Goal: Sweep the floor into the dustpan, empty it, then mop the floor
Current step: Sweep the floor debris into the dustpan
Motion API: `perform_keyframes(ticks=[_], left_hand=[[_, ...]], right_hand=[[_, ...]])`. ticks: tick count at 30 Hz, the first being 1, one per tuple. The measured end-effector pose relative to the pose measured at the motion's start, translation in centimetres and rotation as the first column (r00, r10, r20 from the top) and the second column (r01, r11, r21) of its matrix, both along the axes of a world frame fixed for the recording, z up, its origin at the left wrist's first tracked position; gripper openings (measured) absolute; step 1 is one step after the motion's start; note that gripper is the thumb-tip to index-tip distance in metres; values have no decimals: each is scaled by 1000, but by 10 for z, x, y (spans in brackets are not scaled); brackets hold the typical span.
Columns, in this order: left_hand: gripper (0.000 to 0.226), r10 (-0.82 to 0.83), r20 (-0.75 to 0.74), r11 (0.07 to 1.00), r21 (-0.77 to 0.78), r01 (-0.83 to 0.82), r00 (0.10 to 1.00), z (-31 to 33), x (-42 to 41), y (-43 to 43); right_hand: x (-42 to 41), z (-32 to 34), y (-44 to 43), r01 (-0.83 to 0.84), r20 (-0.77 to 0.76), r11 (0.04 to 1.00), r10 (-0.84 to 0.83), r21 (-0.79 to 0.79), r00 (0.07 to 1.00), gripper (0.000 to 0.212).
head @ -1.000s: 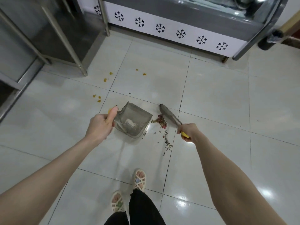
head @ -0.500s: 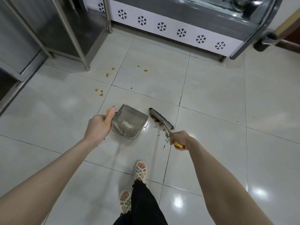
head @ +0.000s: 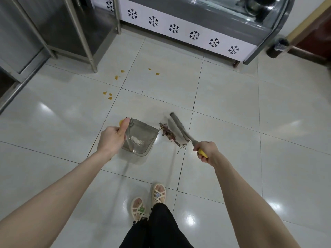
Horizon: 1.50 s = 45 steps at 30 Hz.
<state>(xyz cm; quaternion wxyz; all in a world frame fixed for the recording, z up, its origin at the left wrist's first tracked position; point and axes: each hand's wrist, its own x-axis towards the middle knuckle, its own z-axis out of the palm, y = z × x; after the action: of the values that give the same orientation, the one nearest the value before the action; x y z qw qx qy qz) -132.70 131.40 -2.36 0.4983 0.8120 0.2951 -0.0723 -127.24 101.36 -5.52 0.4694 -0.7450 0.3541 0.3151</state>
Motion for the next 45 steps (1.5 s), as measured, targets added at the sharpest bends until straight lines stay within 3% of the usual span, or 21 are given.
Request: perform_keyframes(ticks=[8,14,20,26,31,35,38,41,45], left_hand=[[68,21,-2,999,-35,-21,1000,-3,-10,2],[67,46,-1,998,-36,-46,999,-10,-15,8],[66,35,-7,999,-15,-35,999,-11,-18,9],[67,49,-8,999,0,-49,999,-9,-21,15],[67,45,-4,999,10,-45,999,-3,-19,17],[68,52,-3,999,15,-52,999,2,-16,14],[67,69,4,998,5,-69,998,5,-14,10],[69,82,-5,997,16,-82,997,7,-11,6],[78,113,-29,993,28,-112,993,2,-4,-6]], right_hand=[[-11,-3,-12,255,-23,966,-254,34,967,14],[-23,-27,-4,440,-97,874,-429,209,898,13],[-13,-41,40,489,-152,751,-475,443,867,15],[2,-45,49,497,-191,666,-480,556,856,17],[13,-33,47,425,-115,762,-427,488,897,7],[21,-18,38,334,-26,847,-355,413,934,14],[33,-12,34,227,30,922,-249,315,968,20],[50,-8,33,105,81,972,-124,210,989,11],[76,-13,22,-78,100,994,71,71,992,7]])
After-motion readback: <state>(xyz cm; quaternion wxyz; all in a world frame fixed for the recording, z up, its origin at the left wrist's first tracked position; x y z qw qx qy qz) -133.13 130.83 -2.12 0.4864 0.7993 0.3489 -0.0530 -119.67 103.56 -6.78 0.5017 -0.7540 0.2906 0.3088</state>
